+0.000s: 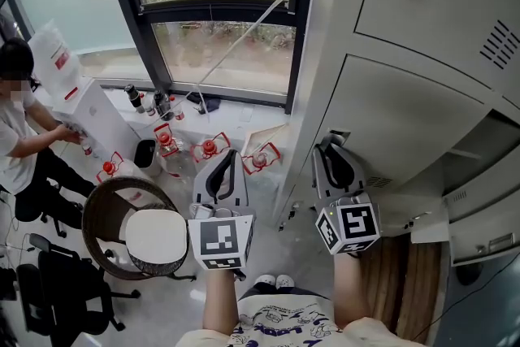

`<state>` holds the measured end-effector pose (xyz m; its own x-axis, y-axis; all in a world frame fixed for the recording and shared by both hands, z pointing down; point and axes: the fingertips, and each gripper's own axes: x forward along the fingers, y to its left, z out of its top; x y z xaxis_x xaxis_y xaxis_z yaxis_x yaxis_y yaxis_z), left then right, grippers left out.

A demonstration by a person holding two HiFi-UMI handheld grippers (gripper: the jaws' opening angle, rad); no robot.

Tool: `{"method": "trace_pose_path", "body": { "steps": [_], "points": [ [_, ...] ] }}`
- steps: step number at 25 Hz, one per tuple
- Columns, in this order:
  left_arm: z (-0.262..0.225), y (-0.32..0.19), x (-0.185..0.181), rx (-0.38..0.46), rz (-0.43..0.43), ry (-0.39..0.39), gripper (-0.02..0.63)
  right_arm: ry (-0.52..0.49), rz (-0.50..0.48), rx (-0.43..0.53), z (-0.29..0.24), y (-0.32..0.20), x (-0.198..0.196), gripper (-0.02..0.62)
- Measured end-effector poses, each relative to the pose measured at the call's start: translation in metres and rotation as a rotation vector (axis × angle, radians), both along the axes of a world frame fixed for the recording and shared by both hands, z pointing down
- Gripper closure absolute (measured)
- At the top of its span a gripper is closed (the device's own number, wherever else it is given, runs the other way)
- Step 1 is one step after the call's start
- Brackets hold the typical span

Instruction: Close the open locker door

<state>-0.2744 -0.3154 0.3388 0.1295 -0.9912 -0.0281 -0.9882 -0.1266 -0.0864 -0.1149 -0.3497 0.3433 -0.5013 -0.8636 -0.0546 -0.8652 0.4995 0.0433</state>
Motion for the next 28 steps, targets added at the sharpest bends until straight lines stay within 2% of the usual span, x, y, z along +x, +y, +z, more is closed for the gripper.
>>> {"method": "trace_pose_path", "body": {
  "steps": [3, 19, 28],
  "points": [
    [-0.001, 0.003, 0.000, 0.001, 0.002, 0.004, 0.603, 0.002, 0.004, 0.007, -0.001, 0.005, 0.000, 0.487],
    [-0.007, 0.025, 0.013, 0.014, 0.056, 0.004, 0.603, -0.007, 0.086, 0.025, -0.010, 0.035, 0.025, 0.486],
    [-0.013, 0.034, 0.037, 0.024, 0.143, 0.006, 0.603, 0.002, 0.182, 0.030, -0.015, 0.059, 0.056, 0.486]
  ]
}}
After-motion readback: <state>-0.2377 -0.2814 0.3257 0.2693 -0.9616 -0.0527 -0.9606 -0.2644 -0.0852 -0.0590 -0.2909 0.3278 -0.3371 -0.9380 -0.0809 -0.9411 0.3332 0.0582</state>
